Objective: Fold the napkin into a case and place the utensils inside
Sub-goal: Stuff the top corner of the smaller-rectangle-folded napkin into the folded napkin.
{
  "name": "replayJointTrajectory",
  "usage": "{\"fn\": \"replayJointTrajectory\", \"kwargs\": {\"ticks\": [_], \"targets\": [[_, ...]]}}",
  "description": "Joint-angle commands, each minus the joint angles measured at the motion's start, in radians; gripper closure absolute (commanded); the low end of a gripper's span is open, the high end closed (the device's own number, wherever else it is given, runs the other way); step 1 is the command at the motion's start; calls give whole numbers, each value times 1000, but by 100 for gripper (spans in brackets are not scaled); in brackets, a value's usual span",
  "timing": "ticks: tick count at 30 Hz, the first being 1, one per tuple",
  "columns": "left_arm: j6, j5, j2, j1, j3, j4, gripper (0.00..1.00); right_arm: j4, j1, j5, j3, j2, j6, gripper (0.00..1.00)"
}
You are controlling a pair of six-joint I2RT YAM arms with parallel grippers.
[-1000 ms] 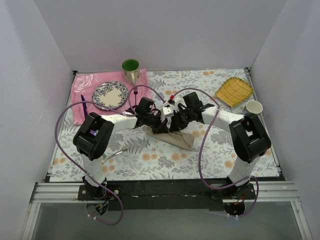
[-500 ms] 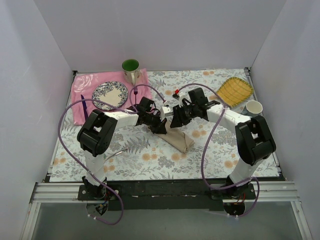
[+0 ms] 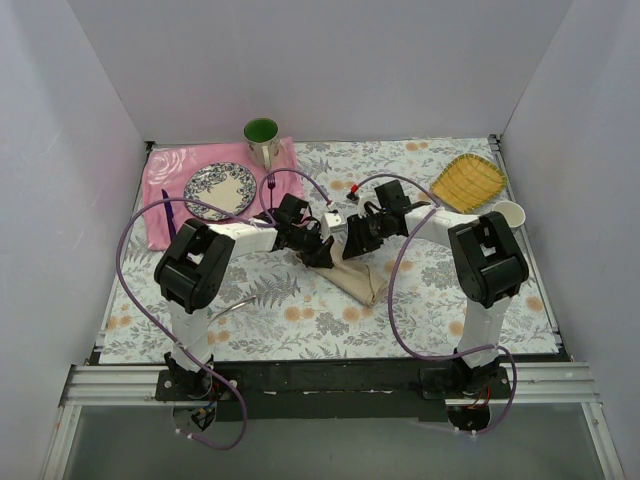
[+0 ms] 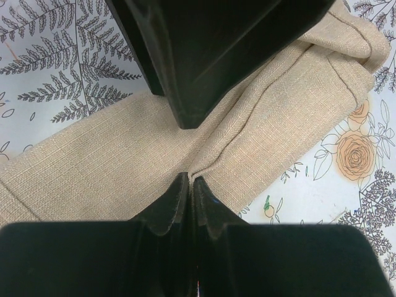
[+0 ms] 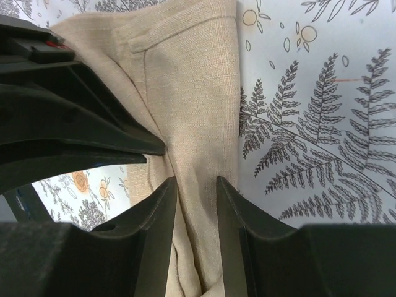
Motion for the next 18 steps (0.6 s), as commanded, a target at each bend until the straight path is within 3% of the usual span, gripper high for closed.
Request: {"fn": "replayJointTrajectory", "kwargs": {"ticks": [1,18], "targets": [[16,-39,-8,-2,-6,-69,100,53,4,-43,36,42,20,61],[25,-37,-34,-11,-18,-69,100,60,-33,-58,51,40,25,60]]}}
